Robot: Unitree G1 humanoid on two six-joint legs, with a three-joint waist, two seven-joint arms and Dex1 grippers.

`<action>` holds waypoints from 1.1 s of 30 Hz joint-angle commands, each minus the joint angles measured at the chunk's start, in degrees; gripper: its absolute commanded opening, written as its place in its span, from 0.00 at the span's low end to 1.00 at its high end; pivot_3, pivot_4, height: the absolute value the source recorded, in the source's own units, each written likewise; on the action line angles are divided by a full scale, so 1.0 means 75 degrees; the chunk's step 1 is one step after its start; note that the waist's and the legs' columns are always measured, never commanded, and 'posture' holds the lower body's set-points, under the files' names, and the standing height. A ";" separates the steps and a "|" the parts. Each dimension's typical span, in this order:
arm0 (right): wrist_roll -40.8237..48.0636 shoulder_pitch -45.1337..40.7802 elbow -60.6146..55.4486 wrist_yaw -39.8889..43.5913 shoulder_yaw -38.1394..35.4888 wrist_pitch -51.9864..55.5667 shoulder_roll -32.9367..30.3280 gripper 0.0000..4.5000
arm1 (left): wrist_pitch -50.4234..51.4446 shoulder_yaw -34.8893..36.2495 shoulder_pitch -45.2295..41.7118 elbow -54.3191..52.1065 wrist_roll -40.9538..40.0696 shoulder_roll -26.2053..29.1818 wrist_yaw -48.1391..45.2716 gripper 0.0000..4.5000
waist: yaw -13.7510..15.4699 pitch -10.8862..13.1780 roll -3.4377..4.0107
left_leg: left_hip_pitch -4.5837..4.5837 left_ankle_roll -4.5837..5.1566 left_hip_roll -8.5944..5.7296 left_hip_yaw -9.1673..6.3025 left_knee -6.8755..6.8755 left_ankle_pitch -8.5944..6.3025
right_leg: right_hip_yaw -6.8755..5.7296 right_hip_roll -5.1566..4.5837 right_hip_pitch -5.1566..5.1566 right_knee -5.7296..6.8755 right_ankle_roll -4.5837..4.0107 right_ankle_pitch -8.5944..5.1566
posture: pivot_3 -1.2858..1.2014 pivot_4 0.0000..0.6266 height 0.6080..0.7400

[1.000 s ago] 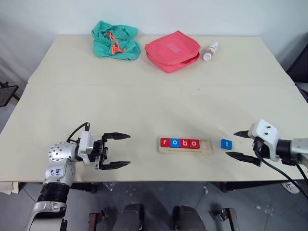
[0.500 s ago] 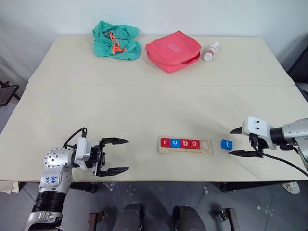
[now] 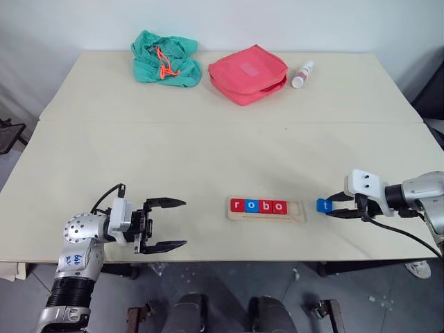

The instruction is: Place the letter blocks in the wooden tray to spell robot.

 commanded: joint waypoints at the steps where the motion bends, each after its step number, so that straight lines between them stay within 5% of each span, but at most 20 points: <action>1: 0.0573 -0.0153 -0.0955 -0.0050 -0.0463 0.0842 -0.0001 0.32 | -0.0086 0.0050 -0.0154 0.0038 -0.0059 -0.0037 -0.0068 1.00 | 0.0001 0.0003 0.0006 | -0.0001 0.0000 0.0000 0.0002 -0.0001 0.0000 | 0.0002 0.0000 -0.0002 0.0000 0.0000 0.0000 | 0.52 0.24 1.00; 12: 0.0194 -0.1191 -0.2461 0.0230 0.0707 0.2799 0.0130 0.32 | -0.0234 -0.0018 -0.0480 0.0428 0.0052 -0.0200 -0.0201 1.00 | 0.0033 0.0004 0.0006 | -0.0008 -0.0001 -0.0006 -0.0015 -0.0001 -0.0001 | -0.0001 -0.0002 -0.0004 0.0000 0.0000 0.0000 | 0.52 0.24 1.00; 33: 0.0053 -0.0916 -0.2497 0.0497 0.0922 0.2480 0.0115 0.32 | -0.0303 0.0031 -0.0153 0.0223 0.0045 -0.0205 -0.0022 1.00 | 0.0005 0.0004 0.0006 | -0.0012 -0.0001 -0.0006 -0.0017 -0.0003 -0.0001 | -0.0005 -0.0002 -0.0007 0.0000 0.0000 0.0000 | 0.52 0.24 1.00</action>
